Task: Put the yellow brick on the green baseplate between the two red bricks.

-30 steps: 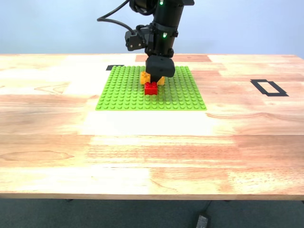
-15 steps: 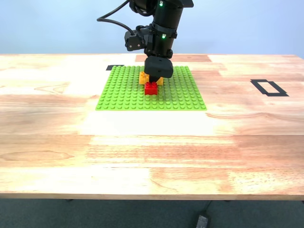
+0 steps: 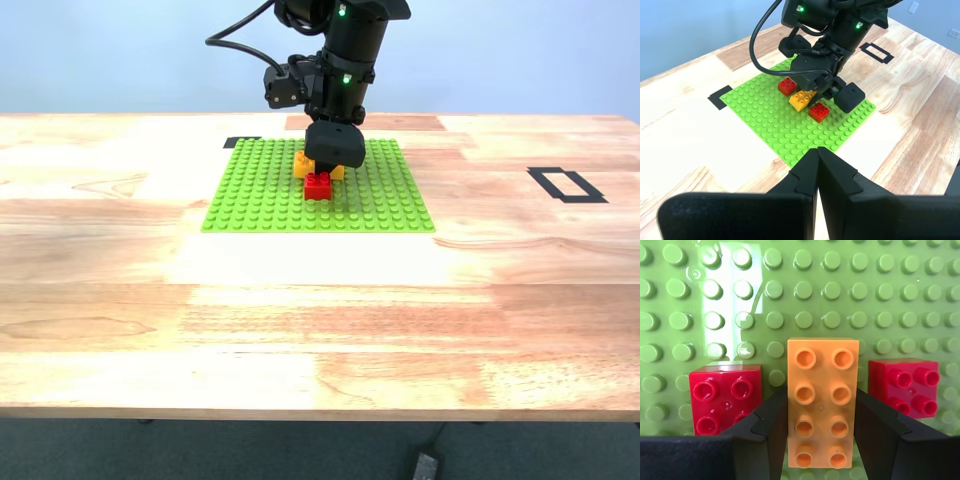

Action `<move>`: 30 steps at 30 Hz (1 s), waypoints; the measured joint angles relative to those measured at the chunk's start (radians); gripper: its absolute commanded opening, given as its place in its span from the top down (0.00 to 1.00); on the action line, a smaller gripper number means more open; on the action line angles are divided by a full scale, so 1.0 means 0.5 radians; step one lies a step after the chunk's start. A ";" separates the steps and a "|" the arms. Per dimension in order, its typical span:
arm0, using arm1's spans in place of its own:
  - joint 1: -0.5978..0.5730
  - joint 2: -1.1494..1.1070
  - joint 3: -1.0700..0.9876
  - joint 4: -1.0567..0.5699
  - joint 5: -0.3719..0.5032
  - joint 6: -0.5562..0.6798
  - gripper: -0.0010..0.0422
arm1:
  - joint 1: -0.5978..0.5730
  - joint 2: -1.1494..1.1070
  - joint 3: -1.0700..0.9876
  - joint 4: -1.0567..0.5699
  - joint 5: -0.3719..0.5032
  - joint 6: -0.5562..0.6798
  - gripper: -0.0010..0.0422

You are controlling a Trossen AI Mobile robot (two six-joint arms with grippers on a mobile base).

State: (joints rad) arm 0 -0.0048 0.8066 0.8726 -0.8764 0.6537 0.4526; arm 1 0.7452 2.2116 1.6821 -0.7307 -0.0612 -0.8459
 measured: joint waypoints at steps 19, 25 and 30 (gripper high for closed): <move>0.000 -0.001 0.000 -0.008 0.001 0.052 0.98 | -0.002 -0.004 0.025 -0.019 -0.011 0.036 0.49; -0.001 0.000 0.000 -0.015 0.001 0.052 0.98 | -0.001 -0.070 0.089 -0.021 -0.024 0.076 0.49; 0.000 0.000 0.000 -0.014 0.000 0.052 0.98 | -0.001 -0.150 0.077 -0.047 -0.021 0.089 0.50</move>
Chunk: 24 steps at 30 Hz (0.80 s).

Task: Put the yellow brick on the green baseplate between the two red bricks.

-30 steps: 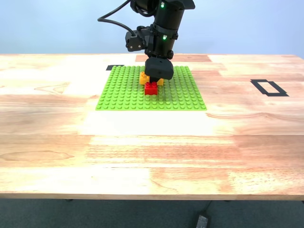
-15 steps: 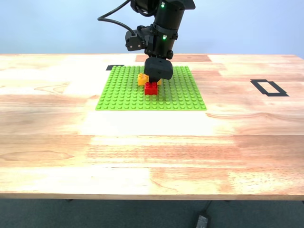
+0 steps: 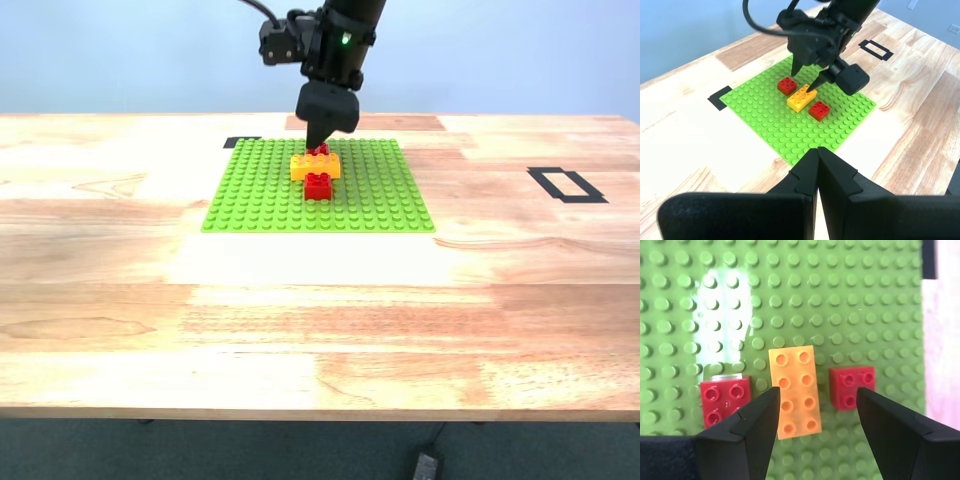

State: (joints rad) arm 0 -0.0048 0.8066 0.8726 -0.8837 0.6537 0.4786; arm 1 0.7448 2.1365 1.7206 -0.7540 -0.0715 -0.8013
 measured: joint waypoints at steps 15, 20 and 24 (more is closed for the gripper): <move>-0.001 0.000 0.000 0.001 0.001 0.000 0.98 | 0.000 0.056 0.008 0.004 0.000 0.033 0.97; -0.001 0.000 0.000 0.006 0.001 0.000 0.98 | -0.010 0.054 0.000 0.014 -0.008 0.037 0.96; -0.001 0.000 0.000 0.012 0.001 0.000 0.98 | -0.014 0.050 -0.054 0.032 -0.013 0.037 0.97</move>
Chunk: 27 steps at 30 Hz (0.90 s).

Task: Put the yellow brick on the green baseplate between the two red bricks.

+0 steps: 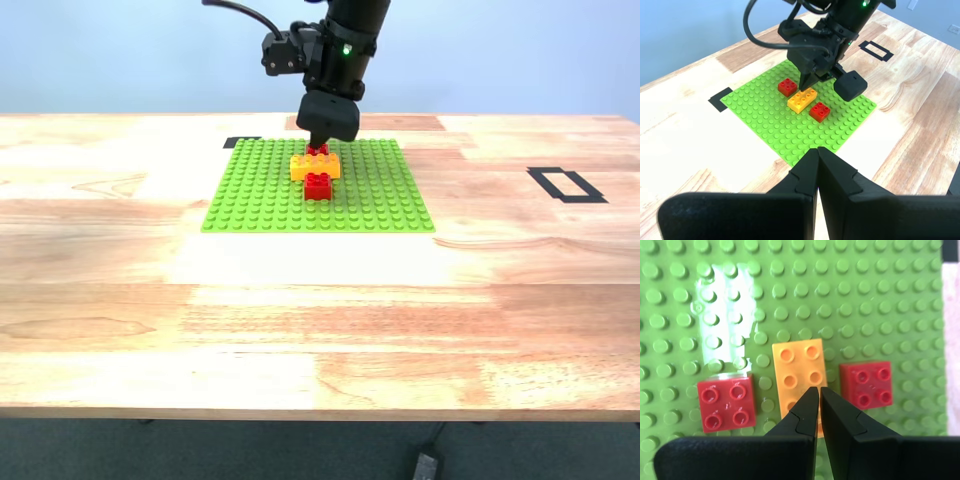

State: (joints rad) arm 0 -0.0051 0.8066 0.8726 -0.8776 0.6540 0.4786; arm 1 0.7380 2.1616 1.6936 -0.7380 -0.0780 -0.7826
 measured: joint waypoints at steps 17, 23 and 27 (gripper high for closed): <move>0.001 0.000 0.000 0.031 0.000 0.000 0.98 | 0.000 0.024 -0.071 0.091 -0.038 0.001 0.97; 0.000 0.000 0.000 0.031 -0.001 0.000 0.98 | 0.018 0.105 -0.058 0.098 -0.037 0.033 0.97; 0.001 0.000 0.000 0.029 -0.001 0.000 0.98 | 0.037 0.150 -0.057 0.105 -0.021 0.033 0.97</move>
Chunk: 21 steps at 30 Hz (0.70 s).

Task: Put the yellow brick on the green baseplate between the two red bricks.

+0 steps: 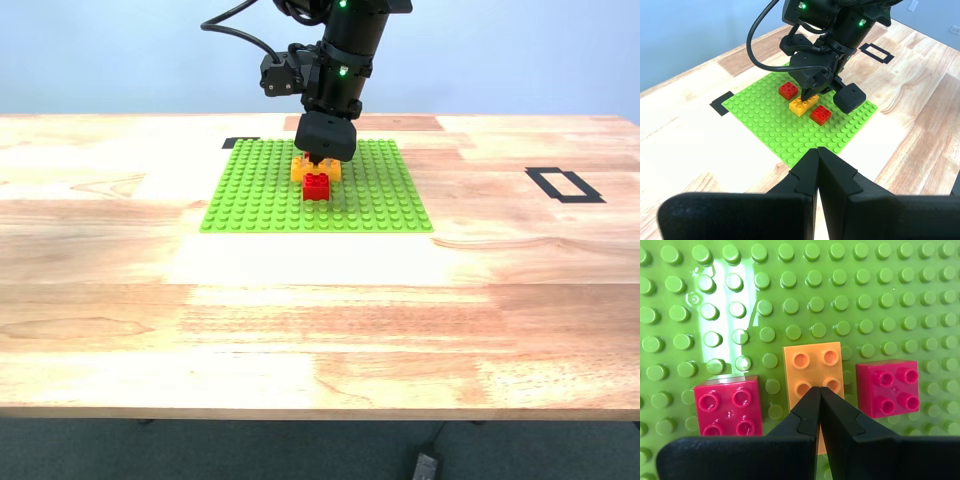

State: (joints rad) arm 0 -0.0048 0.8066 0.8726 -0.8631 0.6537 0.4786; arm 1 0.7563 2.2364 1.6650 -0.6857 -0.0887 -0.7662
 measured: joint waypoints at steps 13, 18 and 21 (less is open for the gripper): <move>-0.001 -0.001 0.000 -0.011 0.001 0.000 0.98 | 0.000 -0.135 -0.011 0.002 -0.014 -0.002 0.97; 0.000 -0.001 0.000 -0.010 0.000 0.000 0.98 | -0.021 -0.400 -0.011 0.013 -0.041 -0.022 0.97; -0.001 -0.001 0.000 -0.008 0.001 0.000 0.98 | -0.064 -0.561 -0.020 0.003 0.020 -0.024 0.97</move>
State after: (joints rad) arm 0 -0.0051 0.8062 0.8726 -0.8669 0.6540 0.4786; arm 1 0.7242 1.9560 1.6550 -0.6842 -0.0788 -0.7784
